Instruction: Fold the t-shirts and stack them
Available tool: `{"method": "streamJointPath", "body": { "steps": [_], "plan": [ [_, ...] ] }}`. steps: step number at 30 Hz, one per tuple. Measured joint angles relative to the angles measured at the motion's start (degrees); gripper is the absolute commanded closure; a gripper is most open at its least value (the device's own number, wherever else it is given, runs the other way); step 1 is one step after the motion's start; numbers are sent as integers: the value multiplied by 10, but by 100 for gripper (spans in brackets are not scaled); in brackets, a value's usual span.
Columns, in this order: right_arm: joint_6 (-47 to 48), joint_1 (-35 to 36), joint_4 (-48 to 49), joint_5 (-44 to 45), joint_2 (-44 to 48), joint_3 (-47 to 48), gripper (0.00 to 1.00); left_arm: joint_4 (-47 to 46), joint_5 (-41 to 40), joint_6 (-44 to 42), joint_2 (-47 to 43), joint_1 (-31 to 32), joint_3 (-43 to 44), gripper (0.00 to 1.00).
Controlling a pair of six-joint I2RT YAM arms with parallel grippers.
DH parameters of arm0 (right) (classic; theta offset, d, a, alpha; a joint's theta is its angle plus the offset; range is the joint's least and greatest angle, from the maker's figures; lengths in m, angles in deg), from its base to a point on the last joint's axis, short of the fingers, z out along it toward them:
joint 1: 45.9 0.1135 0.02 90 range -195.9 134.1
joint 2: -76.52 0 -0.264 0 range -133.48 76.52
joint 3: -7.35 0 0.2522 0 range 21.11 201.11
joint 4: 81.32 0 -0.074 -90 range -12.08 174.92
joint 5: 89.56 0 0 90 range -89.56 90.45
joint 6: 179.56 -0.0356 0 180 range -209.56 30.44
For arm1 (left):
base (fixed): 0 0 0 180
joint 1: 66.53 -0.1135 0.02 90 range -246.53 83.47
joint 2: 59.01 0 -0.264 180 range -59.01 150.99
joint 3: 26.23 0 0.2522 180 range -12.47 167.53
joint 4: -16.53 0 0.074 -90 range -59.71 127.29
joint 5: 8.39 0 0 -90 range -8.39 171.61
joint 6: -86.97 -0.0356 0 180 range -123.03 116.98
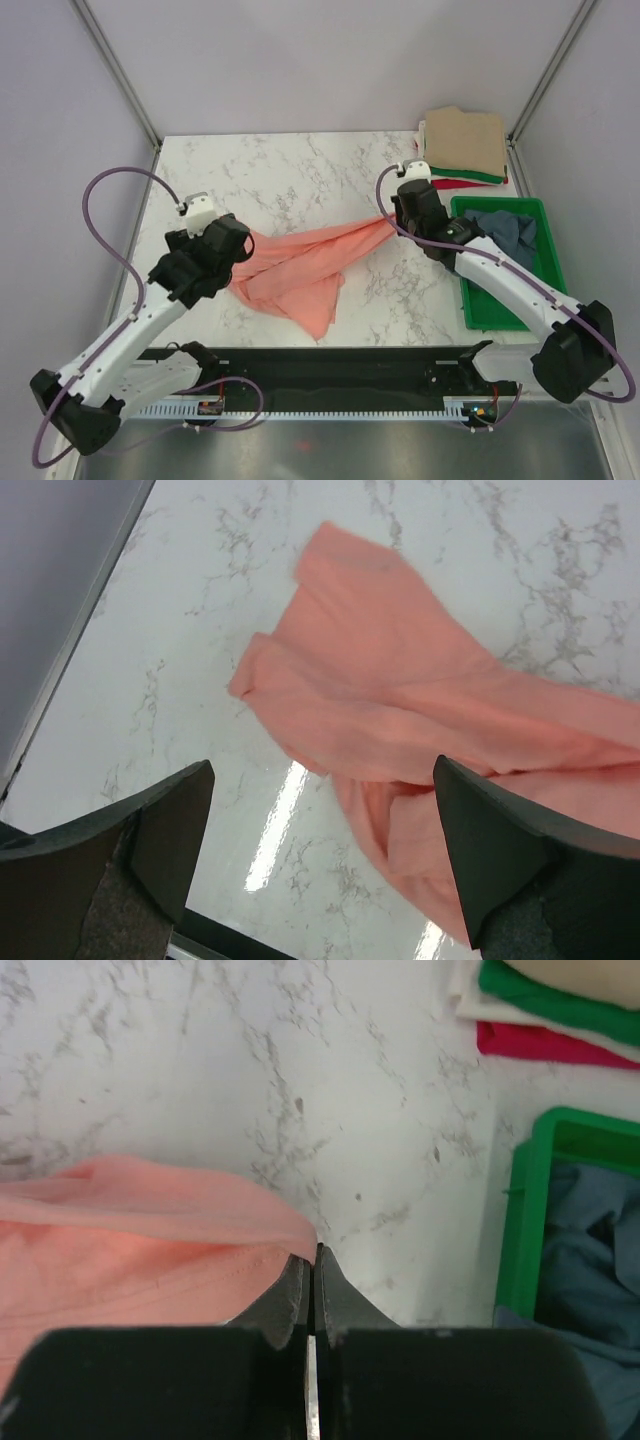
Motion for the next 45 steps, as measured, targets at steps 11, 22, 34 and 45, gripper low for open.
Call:
{"method": "streamJointPath", "body": {
  "steps": [11, 22, 34, 45],
  "plan": [
    [-72, -3, -35, -27, 4, -84, 100, -202, 189, 10, 156, -320, -57, 6],
    [-114, -3, 1, -127, 29, -160, 100, -374, 269, -42, 469, -367, 75, 2],
    [-116, -3, 23, -162, 33, -177, 100, -385, 357, -41, 581, -432, 148, 8],
    [-116, -3, 31, -162, 25, -178, 100, -340, 406, -38, 638, -433, 227, 73]
  ]
}}
